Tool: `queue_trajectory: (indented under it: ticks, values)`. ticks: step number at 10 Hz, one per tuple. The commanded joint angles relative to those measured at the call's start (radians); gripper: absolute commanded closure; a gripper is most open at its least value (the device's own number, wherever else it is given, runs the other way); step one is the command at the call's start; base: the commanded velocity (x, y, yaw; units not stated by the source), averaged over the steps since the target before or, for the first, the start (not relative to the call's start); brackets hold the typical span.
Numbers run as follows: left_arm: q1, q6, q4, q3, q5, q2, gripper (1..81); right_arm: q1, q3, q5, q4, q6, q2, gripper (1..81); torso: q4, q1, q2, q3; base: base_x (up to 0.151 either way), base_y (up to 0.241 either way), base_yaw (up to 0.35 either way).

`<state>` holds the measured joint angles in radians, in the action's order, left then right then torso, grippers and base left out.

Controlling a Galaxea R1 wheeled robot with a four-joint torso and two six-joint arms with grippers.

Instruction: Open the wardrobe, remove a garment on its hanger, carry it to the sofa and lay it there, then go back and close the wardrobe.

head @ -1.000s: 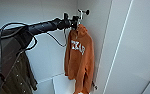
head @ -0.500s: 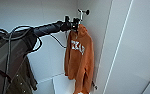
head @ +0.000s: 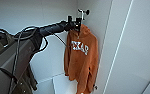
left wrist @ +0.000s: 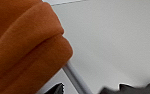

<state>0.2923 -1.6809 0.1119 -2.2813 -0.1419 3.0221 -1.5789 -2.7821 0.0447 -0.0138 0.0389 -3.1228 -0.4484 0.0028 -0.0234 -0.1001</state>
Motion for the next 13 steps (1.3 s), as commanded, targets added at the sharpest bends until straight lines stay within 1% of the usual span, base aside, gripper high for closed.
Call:
queue_trajectory:
  ticks: [1,2,7,8,13]
  values:
    - [0.191,0.010,0.077,0.026,0.071,0.009,1.0,0.027,0.001,-0.062,0.006,-0.004,-0.012,1.0,0.000,0.000,0.000,0.000,0.000,0.000,0.000]
    - [0.190,0.010,0.090,0.038,0.071,0.009,81.1,0.027,0.001,-0.062,0.006,-0.004,-0.012,1.0,0.000,0.000,0.000,0.000,0.000,0.000,0.000]
    - [0.210,0.010,0.121,0.081,0.085,-0.014,81.1,0.027,0.003,-0.060,0.006,-0.004,-0.013,1.0,0.000,0.001,0.000,0.000,0.000,0.000,0.000]
    - [0.225,0.009,0.130,0.118,0.099,-0.035,81.1,0.029,0.003,-0.060,0.006,-0.004,-0.013,1.0,0.000,0.001,0.000,0.000,0.000,0.000,0.000]
    - [0.284,0.009,0.186,0.206,0.090,-0.132,81.1,0.035,0.007,-0.060,0.011,0.002,-0.007,1.0,0.000,0.002,0.001,0.000,0.000,0.000,0.000]
